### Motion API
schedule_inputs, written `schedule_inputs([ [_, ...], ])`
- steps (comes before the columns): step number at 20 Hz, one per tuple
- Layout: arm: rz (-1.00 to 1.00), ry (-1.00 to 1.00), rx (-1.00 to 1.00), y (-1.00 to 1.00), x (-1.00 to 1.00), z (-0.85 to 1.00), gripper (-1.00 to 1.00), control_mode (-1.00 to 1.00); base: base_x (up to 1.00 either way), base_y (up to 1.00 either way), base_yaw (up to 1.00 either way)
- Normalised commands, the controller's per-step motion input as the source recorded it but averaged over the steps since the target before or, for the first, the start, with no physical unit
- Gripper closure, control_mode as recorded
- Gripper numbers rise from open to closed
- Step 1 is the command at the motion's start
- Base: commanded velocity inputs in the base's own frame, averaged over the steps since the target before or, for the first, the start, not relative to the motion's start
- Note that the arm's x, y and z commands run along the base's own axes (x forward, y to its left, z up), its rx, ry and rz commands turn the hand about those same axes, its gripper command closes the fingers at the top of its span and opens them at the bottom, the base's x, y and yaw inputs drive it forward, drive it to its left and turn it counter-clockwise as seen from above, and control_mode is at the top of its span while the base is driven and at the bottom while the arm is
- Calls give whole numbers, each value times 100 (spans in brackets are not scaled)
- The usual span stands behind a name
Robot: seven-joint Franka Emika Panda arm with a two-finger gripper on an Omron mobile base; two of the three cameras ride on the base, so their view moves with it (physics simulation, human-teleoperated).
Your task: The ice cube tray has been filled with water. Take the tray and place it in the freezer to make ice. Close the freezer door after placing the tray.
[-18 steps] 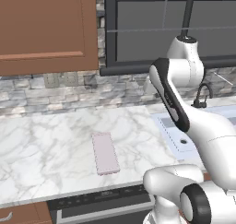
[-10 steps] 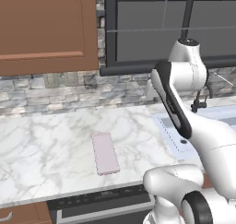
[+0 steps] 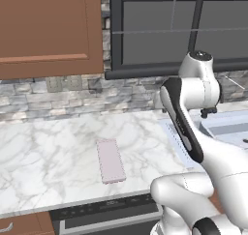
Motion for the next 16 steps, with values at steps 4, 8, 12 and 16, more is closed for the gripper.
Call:
schedule_inputs([
  [4,-6,0,5,24,0,-26,-100,-100,0,0,0],
  [8,-9,0,5,41,0,-31,-100,-100,0,0,0],
  [12,-12,0,4,50,0,-30,-100,-100,0,0,0],
  [16,-8,0,2,55,1,-31,-100,-100,0,0,0],
])
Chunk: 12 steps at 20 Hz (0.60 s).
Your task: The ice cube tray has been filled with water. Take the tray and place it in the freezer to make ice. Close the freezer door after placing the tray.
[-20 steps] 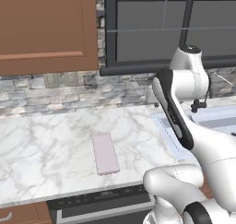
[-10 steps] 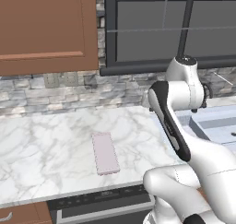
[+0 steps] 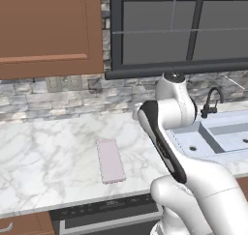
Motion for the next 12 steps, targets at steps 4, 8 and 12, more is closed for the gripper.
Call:
schedule_inputs([
  [4,-9,0,3,38,17,-26,-100,-100,0,0,0],
  [8,-9,0,1,34,24,-33,-100,-100,0,0,0],
  [12,-6,3,2,22,41,-30,-100,-100,0,0,0],
])
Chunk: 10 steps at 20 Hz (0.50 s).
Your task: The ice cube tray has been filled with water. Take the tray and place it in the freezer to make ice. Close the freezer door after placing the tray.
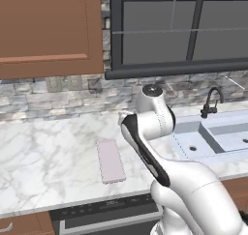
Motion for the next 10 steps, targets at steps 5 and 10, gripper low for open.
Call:
schedule_inputs([
  [5,-2,8,2,15,49,-23,-100,-100,0,0,0],
  [10,0,12,3,11,58,-16,-100,-100,0,0,0],
])
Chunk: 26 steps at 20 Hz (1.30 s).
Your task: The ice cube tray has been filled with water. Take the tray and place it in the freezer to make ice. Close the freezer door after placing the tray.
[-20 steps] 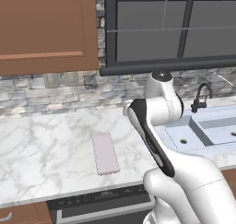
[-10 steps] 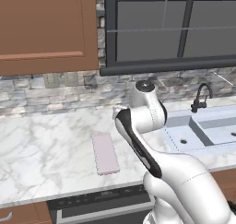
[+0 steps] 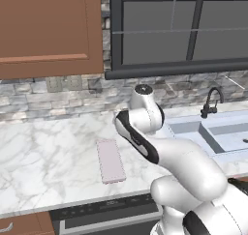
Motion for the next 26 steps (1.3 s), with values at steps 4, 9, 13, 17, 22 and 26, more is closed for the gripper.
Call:
schedule_inputs([
  [4,0,12,1,8,59,-19,-100,-100,0,0,0],
  [9,0,5,0,5,46,-35,-100,-100,0,0,0],
  [13,0,0,0,1,31,-49,-100,-100,0,0,0],
  [17,0,0,0,0,32,-44,-100,-100,0,0,0],
  [22,0,0,0,0,26,-36,-100,-100,0,0,0],
  [26,0,0,0,1,21,-33,-100,-100,0,0,0],
])
